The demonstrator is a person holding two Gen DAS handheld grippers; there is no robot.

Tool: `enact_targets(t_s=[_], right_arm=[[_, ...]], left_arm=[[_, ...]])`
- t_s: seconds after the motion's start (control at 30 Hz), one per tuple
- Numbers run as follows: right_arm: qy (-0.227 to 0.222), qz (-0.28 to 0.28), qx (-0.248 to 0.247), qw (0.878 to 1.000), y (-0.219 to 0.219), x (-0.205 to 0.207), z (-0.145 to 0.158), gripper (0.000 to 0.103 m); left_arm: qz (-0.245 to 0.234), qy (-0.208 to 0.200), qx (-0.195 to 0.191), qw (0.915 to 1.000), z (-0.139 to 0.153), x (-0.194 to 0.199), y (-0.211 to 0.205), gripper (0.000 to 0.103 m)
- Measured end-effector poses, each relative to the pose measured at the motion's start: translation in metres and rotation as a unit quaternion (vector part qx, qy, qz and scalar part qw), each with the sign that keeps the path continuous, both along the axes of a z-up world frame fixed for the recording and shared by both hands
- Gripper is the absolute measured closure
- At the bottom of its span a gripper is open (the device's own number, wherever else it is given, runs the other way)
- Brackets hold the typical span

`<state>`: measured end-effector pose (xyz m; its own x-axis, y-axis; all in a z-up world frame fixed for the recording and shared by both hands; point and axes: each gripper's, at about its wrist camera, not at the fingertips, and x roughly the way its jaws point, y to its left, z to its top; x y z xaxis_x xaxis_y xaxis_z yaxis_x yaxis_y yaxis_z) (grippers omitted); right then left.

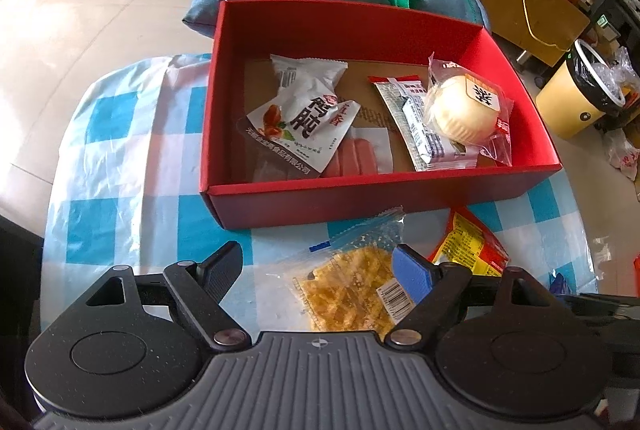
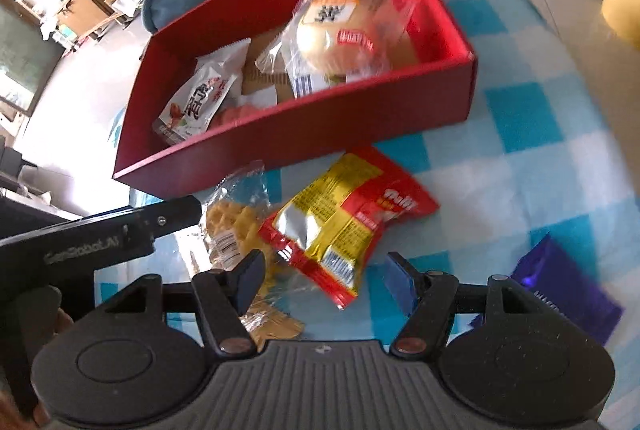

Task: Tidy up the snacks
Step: 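Withdraw both tools from the box toward the waffle and Trolli bags, then grasp the Trolli candy bag with the right tool while left grasps the waffle bag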

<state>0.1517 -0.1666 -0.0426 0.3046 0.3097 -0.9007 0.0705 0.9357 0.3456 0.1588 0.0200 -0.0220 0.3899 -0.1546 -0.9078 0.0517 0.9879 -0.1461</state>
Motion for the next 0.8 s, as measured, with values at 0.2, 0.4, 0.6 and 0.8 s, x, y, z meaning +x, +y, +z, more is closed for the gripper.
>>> enact_targets(t_s=[0.2, 0.4, 0.6, 0.8], right_arm=[[0.006, -0.051, 0.03, 0.998, -0.001, 0.012, -0.009, 0.039], [0.009, -0.061, 0.002, 0.998, 0.01, 0.017, -0.019, 0.038], [-0.001, -0.079, -0.005, 0.997, 0.012, 0.019, -0.023, 0.032], [-0.017, -0.007, -0.113, 0.993, 0.022, 0.016, -0.022, 0.037]], left_arm=[[0.007, 0.0, 0.001, 1.0, -0.001, 0.0, 0.005, 0.015], [0.006, 0.005, 0.003, 1.0, -0.004, 0.0, 0.004, 0.015], [0.01, 0.007, 0.002, 0.9999, -0.004, -0.002, 0.007, 0.015], [0.004, 0.011, 0.002, 0.9999, -0.006, -0.003, 0.011, 0.015]])
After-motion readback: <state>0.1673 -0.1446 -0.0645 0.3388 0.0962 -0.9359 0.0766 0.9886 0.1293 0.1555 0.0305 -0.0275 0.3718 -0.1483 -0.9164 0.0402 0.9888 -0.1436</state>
